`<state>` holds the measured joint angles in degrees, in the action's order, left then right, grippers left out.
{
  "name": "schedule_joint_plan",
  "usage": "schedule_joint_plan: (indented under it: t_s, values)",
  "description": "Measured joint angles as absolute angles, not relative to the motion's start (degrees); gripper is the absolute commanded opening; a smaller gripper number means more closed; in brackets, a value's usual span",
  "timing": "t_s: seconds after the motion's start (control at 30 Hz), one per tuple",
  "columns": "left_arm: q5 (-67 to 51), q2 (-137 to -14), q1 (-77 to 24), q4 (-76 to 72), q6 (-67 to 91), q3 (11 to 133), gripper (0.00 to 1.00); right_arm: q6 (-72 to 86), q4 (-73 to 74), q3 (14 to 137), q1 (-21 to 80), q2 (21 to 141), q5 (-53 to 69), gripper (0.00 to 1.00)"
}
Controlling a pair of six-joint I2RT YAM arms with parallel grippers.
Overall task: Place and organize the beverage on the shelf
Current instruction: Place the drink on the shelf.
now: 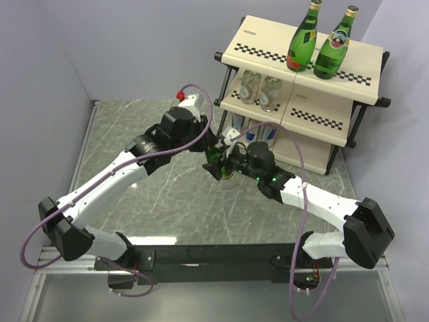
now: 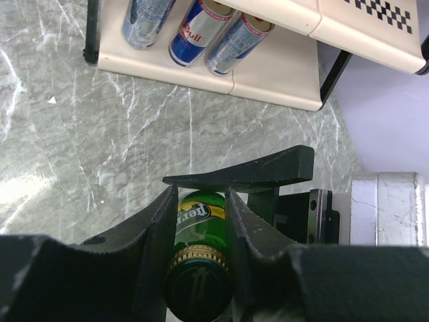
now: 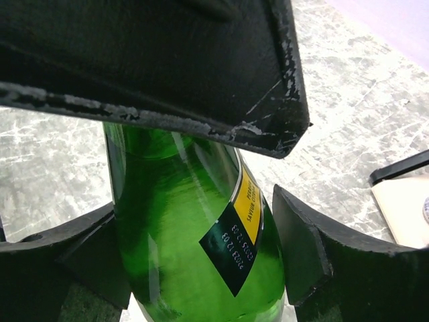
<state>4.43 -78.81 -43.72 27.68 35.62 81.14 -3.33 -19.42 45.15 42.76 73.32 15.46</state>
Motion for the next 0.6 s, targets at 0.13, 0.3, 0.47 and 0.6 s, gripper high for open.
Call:
schedule_joint_plan:
  t_s: [0.13,0.3,0.47,0.6]
  values:
    - [3.88,-78.81,-43.77,27.22,35.73,81.14,0.33,-3.60,-18.68,45.12,42.74,72.51,15.25,0.00]
    - [2.66,-78.67,-43.77,24.80,36.93,81.14,0.52,-3.66,-17.45,44.97,42.74,71.88,15.57,0.00]
    - [2.17,-76.73,-43.64,21.41,37.78,80.20,0.57,-3.22,-15.81,44.53,42.68,71.77,16.01,0.00]
    - [1.98,-76.29,-43.59,20.38,38.30,79.61,0.62,-2.59,-15.79,44.53,42.50,71.35,16.16,0.00]
